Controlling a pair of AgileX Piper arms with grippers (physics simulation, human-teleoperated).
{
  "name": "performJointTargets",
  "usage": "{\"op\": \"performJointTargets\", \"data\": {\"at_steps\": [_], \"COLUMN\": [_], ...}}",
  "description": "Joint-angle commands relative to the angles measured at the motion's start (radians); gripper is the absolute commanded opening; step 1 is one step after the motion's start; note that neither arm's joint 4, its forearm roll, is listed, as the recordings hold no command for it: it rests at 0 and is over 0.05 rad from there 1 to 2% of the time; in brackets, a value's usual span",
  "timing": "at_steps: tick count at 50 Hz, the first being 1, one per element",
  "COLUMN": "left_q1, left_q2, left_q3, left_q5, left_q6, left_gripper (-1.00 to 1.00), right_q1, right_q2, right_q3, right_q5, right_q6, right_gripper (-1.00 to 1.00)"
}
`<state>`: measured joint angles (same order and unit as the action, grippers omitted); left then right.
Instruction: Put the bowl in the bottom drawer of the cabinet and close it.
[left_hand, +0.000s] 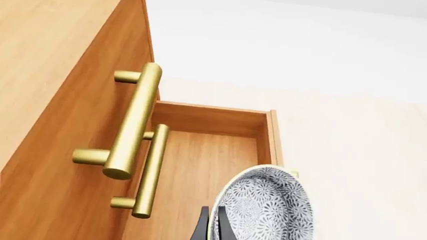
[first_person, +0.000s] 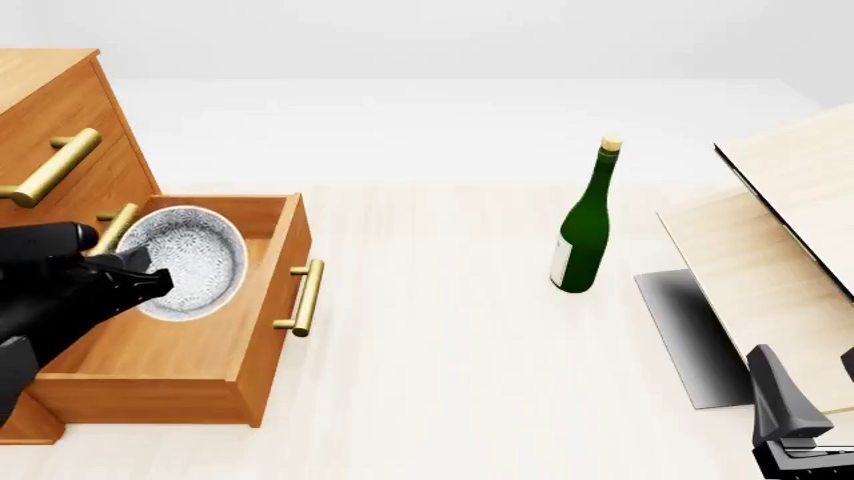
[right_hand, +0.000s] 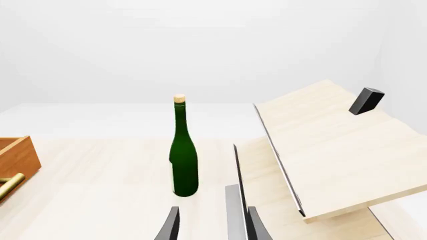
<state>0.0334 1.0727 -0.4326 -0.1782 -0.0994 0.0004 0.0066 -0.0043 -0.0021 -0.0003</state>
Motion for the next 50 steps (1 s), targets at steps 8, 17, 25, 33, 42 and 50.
{"op": "performJointTargets", "data": {"at_steps": [8,17,25,33,42,50], "left_q1": [0.023,0.047,0.049,0.061,0.077,0.085], "left_q2": [0.094,0.120,0.155,0.160,0.182,0.200], "left_q3": [0.015,0.031,0.040,0.050,0.058,0.064], "left_q5": [-0.080,-0.111,-0.145,-0.155,-0.174,-0.191], "left_q6": [-0.007,-0.011,-0.016,-0.016,-0.017,-0.016], "left_gripper": [-1.00,-1.00,-1.00,-1.00,-1.00,-1.00], "right_q1": [0.000,0.000,0.000,0.000,0.000,0.000], "right_q2": [0.000,0.000,0.000,0.000,0.000,0.000], "right_q3": [0.000,0.000,0.000,0.000,0.000,0.000], "right_q5": [0.000,0.000,0.000,0.000,0.000,0.000], "right_q6": [0.000,0.000,0.000,0.000,0.000,0.000], "right_gripper": [1.00,1.00,1.00,1.00,1.00,1.00]}}
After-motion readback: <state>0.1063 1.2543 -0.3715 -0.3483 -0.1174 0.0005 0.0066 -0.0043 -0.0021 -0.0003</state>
